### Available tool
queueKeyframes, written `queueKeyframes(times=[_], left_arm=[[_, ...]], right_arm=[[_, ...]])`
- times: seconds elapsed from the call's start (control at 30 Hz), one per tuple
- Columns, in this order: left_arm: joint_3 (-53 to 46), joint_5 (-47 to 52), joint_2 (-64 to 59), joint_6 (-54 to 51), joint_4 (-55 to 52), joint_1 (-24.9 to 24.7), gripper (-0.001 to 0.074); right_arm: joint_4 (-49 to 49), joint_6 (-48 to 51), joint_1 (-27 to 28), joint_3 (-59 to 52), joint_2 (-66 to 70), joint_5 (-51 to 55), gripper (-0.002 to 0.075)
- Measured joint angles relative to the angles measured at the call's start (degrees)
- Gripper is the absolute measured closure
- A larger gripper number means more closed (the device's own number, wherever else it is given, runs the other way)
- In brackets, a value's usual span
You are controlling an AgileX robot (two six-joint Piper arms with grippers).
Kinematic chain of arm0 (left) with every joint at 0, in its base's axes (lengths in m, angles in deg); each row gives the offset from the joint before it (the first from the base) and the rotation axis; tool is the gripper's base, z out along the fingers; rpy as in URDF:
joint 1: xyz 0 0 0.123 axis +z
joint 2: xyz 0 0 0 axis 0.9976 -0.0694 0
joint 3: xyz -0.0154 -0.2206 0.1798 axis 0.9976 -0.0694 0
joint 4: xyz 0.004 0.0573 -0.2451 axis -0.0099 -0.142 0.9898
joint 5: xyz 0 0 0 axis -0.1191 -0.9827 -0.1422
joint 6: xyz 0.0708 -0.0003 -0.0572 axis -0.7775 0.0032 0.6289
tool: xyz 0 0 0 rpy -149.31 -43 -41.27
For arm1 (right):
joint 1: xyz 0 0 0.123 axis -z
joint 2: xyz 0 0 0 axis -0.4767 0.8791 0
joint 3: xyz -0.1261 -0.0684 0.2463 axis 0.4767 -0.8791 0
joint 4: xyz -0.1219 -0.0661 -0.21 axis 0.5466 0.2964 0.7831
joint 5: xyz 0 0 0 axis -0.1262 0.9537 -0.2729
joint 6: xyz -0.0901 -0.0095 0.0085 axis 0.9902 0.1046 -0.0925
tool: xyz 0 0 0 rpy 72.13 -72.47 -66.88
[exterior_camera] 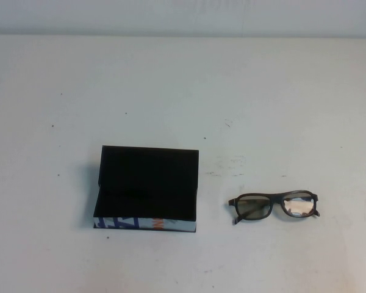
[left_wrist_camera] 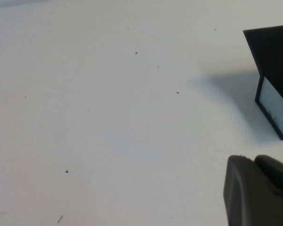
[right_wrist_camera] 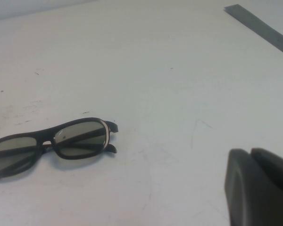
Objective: Return glasses to glasses case
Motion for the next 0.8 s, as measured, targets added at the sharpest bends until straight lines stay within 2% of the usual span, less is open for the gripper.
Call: queueKeyframes(times=[0.5, 0.57, 0.8], left_arm=[[0.0, 0.0, 0.0, 0.0, 0.0, 0.0, 0.0736], [0.0, 0.0, 0.0, 0.0, 0.0, 0.0, 0.0736], [0.0, 0.0, 0.0, 0.0, 0.0, 0.0, 0.0736]], right_arm=[[-1.6, 0.0, 0.0, 0.0, 0.0, -0.8, 0.0739], [-6.7, 0.0, 0.0, 0.0, 0.0, -2.9, 0.0739], [-34.8, 0.0, 0.0, 0.0, 0.0, -14.3, 0.0739]])
